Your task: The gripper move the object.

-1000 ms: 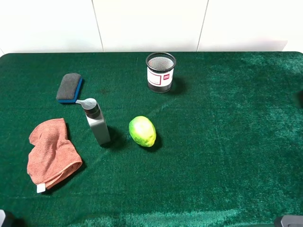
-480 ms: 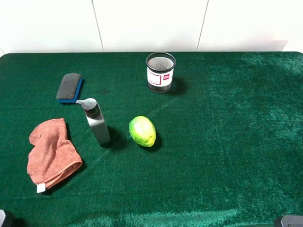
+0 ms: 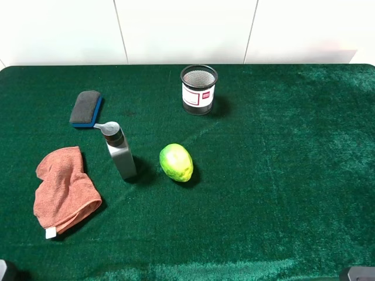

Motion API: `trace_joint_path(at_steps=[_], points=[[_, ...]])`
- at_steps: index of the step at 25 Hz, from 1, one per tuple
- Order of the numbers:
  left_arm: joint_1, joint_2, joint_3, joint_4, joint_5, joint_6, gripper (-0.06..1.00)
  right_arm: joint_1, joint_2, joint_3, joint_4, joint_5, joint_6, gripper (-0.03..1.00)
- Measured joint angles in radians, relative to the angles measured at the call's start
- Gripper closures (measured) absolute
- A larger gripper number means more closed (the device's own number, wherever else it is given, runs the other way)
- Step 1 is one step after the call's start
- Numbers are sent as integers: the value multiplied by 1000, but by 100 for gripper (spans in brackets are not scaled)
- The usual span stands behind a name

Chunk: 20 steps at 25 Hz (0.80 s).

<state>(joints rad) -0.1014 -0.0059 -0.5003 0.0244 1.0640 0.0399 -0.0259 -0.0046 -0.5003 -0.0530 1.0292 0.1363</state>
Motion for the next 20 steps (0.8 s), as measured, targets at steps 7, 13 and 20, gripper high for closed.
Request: trace_joint_path(at_steps=[7, 13, 20], points=[[0, 0, 0, 0, 0, 0, -5, 0, -2, 0, 1, 0, 0, 27], [0, 0, 0, 0, 0, 0, -5, 0, -2, 0, 3, 0, -1, 27], [0, 0, 0, 0, 0, 0, -5, 0, -2, 0, 3, 0, 0, 27]])
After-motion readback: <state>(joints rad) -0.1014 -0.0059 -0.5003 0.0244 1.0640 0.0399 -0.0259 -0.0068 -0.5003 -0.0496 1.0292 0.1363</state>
